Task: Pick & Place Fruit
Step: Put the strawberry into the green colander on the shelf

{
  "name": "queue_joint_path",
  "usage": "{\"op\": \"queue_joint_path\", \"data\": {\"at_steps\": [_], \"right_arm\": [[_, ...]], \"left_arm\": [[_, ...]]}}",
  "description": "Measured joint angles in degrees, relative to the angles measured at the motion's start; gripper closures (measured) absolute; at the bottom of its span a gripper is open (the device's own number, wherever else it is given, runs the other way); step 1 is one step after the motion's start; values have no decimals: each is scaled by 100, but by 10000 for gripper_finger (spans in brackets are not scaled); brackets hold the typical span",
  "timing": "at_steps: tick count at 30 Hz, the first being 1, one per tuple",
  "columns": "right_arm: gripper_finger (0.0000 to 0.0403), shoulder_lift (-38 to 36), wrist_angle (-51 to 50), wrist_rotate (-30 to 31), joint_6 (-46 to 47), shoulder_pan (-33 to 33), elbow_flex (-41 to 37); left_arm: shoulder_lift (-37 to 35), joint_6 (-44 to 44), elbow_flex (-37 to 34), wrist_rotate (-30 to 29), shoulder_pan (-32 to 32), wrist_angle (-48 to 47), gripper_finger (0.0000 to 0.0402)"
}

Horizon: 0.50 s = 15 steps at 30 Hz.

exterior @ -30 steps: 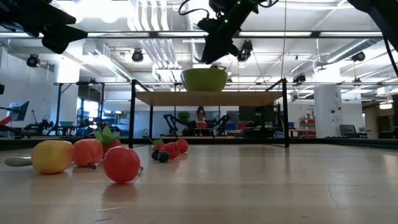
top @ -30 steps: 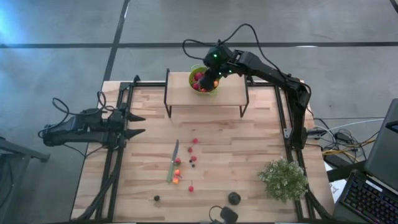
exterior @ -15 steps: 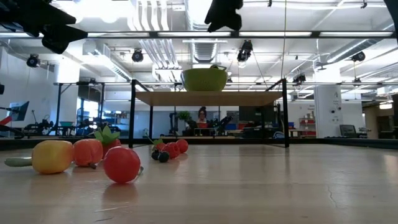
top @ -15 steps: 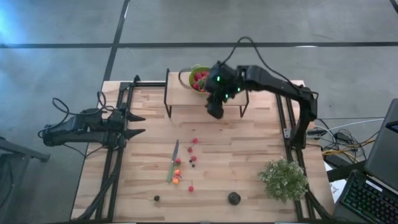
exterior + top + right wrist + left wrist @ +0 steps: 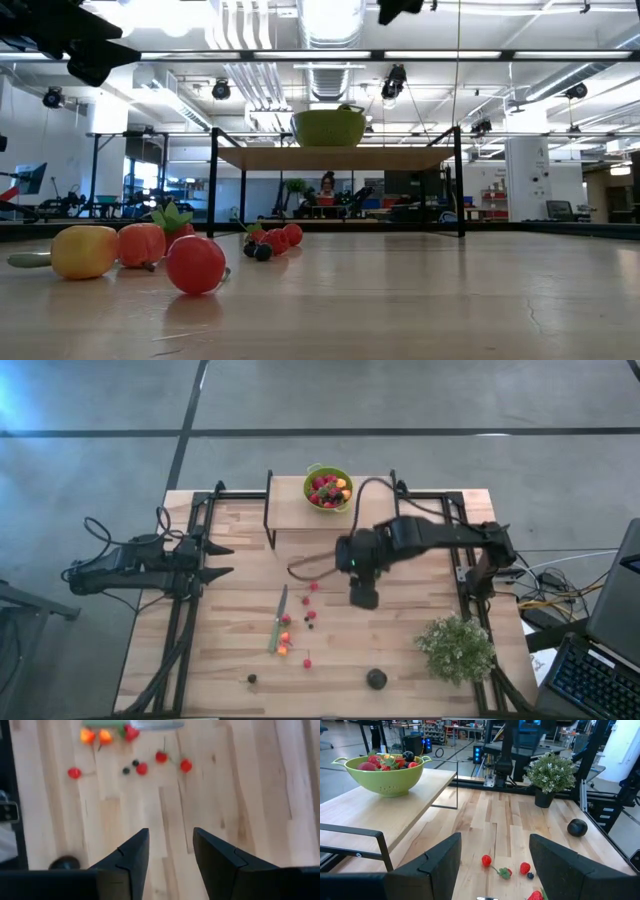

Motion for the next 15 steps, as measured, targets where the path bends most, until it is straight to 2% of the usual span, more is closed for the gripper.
{"op": "queue_joint_path", "data": {"at_steps": [8,15], "right_arm": [[237,13,409,472,148,877,-159],[229,-48,915,1144,61,1330,-1015]], "left_arm": [[1,0,-1,-1,1,-1,161],[1,0,0,-1,1,0,161]]}}
